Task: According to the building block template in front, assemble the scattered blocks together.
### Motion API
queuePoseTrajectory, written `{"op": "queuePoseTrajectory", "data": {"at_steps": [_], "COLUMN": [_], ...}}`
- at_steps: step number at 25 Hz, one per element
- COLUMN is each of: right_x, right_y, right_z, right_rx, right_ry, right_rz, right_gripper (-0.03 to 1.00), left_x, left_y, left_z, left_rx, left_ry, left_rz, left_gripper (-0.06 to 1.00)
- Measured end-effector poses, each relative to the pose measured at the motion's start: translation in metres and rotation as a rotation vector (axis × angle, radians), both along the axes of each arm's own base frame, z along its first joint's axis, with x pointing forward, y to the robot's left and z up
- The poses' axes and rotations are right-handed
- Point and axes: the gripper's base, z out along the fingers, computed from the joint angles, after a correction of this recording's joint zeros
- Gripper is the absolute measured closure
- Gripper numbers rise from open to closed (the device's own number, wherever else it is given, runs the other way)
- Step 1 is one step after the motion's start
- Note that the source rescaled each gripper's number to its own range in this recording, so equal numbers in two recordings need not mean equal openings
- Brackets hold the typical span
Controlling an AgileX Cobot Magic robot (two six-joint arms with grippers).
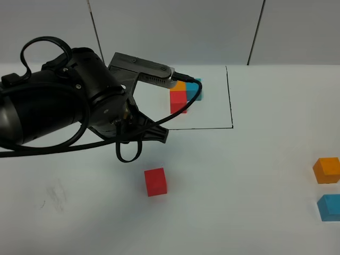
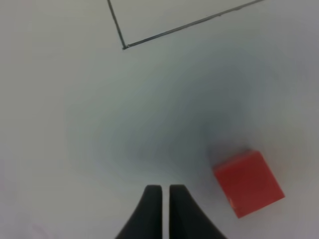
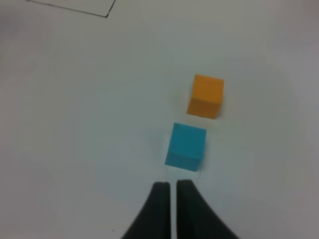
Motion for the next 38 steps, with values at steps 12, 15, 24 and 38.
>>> {"op": "queuePoseTrajectory", "data": {"at_steps": [12,15,24,38], "right_x": [0.000,0.000,0.000,0.000], "right_y": [0.000,0.000,0.000,0.000], "right_z": [0.000,0.000,0.000,0.000], "right_rx": [0.000,0.000,0.000,0.000], "right_ry": [0.000,0.000,0.000,0.000], "right_rz": [0.000,0.000,0.000,0.000], "right_gripper": [0.97,0.97,0.97,0.97], "left_x": [0.004,-0.007,-0.065,-0.177], "left_y": [0.097,0.127,0.203,0.235], "left_z": [0.051,0.061,0.053,0.018], "left_rx": [0.093,0.101,0.127,0.032], "left_ry": [-0.004,-0.009,0.031,0.119], "left_rz": [0.174,0.229,0.415,0.581], "left_gripper": [0.94,0.94,0.94,0.94]}}
